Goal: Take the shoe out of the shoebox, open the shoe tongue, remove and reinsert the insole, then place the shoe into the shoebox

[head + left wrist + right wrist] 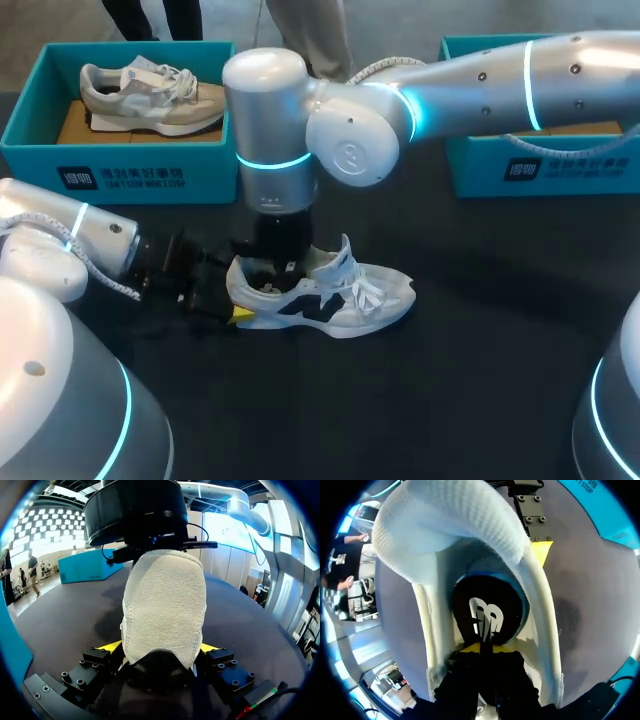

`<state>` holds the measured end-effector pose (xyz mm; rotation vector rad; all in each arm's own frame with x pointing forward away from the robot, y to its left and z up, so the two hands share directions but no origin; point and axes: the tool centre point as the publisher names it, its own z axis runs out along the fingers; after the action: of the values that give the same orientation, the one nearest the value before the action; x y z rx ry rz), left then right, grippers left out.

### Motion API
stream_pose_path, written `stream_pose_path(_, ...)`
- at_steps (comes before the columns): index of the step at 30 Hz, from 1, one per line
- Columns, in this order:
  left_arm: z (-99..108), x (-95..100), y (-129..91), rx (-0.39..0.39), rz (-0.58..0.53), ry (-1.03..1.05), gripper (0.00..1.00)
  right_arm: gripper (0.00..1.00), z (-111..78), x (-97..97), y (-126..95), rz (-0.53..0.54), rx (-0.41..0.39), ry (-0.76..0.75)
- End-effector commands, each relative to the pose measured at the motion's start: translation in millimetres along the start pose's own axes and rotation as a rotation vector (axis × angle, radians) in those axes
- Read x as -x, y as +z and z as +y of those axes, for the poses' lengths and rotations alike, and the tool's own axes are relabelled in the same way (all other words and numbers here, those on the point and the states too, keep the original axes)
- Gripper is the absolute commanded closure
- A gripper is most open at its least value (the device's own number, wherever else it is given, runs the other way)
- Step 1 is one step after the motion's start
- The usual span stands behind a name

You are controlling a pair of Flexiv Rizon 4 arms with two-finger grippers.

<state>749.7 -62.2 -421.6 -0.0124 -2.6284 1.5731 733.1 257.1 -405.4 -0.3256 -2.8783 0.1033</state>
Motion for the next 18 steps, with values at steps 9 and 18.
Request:
stream_pose_path(9, 0, 1.6, 0, 0.003, 0.0, -0.001, 1.0, 1.0, -7.4, -4.1, 38, 0.055, 0.026, -0.062)
stream_pose_path(18, 0, 1.6, 0, 0.003, 0.0, -0.001, 1.0, 1.0, -19.9, 7.5, 15, 0.001, 0.034, -0.035)
